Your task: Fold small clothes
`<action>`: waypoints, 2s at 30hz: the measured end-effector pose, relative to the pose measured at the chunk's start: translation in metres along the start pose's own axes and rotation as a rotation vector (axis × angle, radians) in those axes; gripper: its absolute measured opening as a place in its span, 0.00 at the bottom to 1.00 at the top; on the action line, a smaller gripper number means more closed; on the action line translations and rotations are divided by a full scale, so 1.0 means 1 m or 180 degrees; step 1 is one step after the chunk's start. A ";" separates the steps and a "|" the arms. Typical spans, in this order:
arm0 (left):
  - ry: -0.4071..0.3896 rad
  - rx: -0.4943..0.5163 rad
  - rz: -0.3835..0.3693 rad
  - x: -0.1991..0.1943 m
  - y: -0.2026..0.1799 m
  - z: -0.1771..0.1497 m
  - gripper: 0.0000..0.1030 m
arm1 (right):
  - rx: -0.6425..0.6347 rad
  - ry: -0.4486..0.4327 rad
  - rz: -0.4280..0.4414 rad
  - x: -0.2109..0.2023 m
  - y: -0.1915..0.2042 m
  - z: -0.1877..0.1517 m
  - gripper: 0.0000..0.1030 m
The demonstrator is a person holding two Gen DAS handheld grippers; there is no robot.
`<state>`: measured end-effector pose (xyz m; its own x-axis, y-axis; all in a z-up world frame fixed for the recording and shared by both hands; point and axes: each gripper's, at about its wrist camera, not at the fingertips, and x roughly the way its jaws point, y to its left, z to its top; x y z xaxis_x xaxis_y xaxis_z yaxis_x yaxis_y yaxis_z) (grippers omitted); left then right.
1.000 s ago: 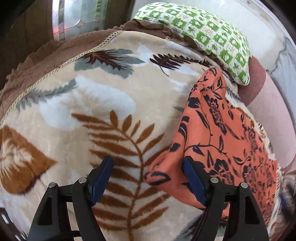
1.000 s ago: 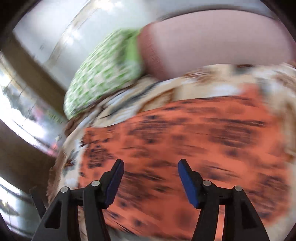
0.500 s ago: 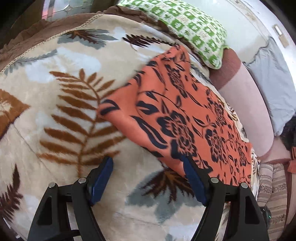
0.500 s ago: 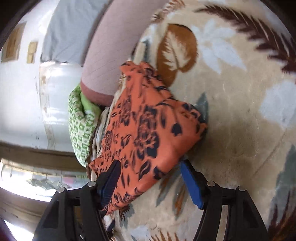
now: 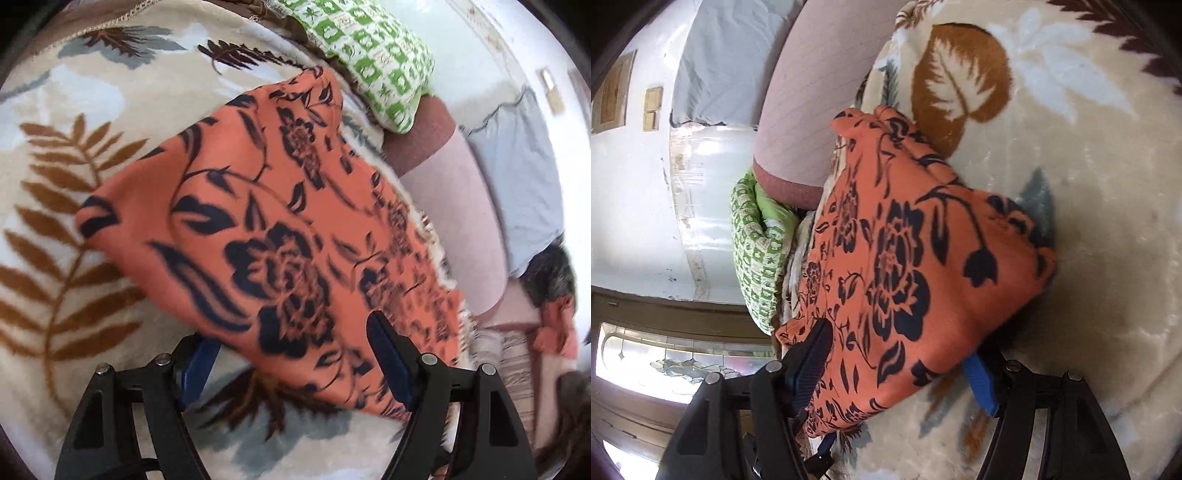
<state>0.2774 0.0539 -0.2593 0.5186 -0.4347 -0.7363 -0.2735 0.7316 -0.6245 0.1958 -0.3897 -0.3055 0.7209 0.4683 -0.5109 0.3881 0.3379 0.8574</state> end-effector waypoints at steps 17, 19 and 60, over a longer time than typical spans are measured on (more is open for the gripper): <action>-0.0231 0.0149 0.0147 0.010 -0.001 0.004 0.20 | -0.0457 -0.0375 -0.0262 0.021 0.018 0.019 0.22; -0.0306 0.0234 0.0174 0.004 -0.006 0.001 0.18 | -0.0777 -0.0498 -0.0400 0.013 0.035 0.015 0.20; -0.1250 0.1450 0.0696 -0.143 -0.010 -0.120 0.56 | -0.0386 -0.1891 -0.1430 -0.193 -0.005 -0.057 0.32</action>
<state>0.1088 0.0451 -0.1791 0.7716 -0.0885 -0.6299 -0.0797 0.9690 -0.2337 0.0220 -0.4350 -0.2145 0.7098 -0.2434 -0.6610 0.6767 0.4961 0.5440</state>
